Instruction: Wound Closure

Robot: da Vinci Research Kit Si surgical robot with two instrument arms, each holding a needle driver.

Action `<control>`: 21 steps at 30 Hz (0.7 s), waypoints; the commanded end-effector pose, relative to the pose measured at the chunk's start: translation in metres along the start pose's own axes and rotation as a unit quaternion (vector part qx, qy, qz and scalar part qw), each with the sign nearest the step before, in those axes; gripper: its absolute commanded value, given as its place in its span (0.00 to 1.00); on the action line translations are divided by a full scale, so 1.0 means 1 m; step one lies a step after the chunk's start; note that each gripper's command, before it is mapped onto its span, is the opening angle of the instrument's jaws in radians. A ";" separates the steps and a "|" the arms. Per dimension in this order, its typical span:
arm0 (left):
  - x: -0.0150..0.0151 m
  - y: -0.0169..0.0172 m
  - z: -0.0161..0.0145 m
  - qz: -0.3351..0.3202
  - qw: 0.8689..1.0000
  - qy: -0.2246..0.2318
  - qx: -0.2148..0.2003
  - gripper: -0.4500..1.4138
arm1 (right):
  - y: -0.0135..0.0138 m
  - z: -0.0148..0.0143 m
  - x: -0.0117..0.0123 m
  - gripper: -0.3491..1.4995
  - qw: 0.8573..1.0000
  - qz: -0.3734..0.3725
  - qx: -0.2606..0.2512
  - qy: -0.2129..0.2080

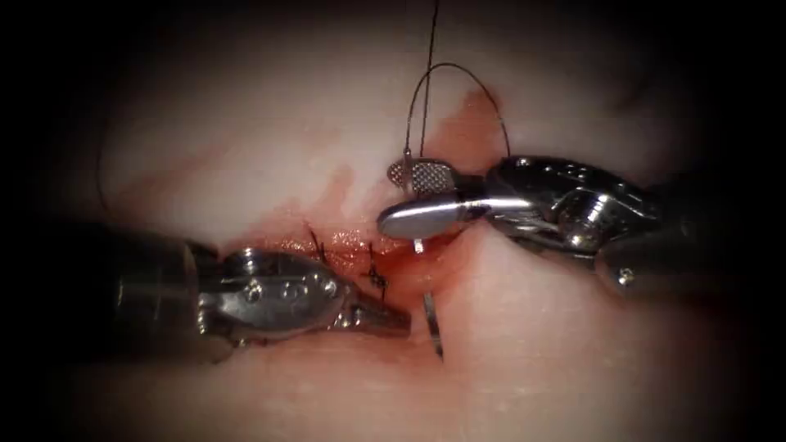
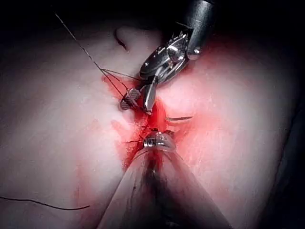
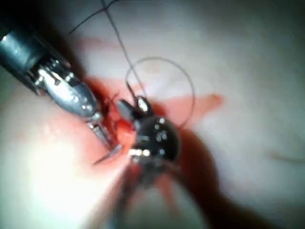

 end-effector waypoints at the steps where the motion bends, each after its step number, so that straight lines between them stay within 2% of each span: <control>1: 0.0000 0.0001 0.0009 -0.001 1.000 0.000 -0.001 0.00 | 0.0007 0.0008 -0.0006 0.97 1.000 -0.014 -0.007 0.005; 8: 0.0010 -0.0001 0.0005 -0.005 1.000 0.003 0.008 0.00 | 0.0020 -0.0005 0.0014 0.99 0.997 -0.046 -0.057 0.038; 16: 0.0018 -0.0002 -0.0001 0.003 1.000 0.006 0.016 0.00 | 0.0013 -0.0006 0.0012 0.99 0.997 -0.041 -0.049 0.034; 19: 0.0023 -0.0001 -0.0002 0.025 0.999 0.014 0.020 0.00 | 0.0011 -0.0016 0.0014 0.99 0.998 -0.039 -0.033 0.025; 21: 0.0031 0.0003 -0.0005 0.066 0.997 0.035 0.024 0.12 | 0.0009 -0.0036 0.0015 0.99 0.999 -0.038 -0.022 0.020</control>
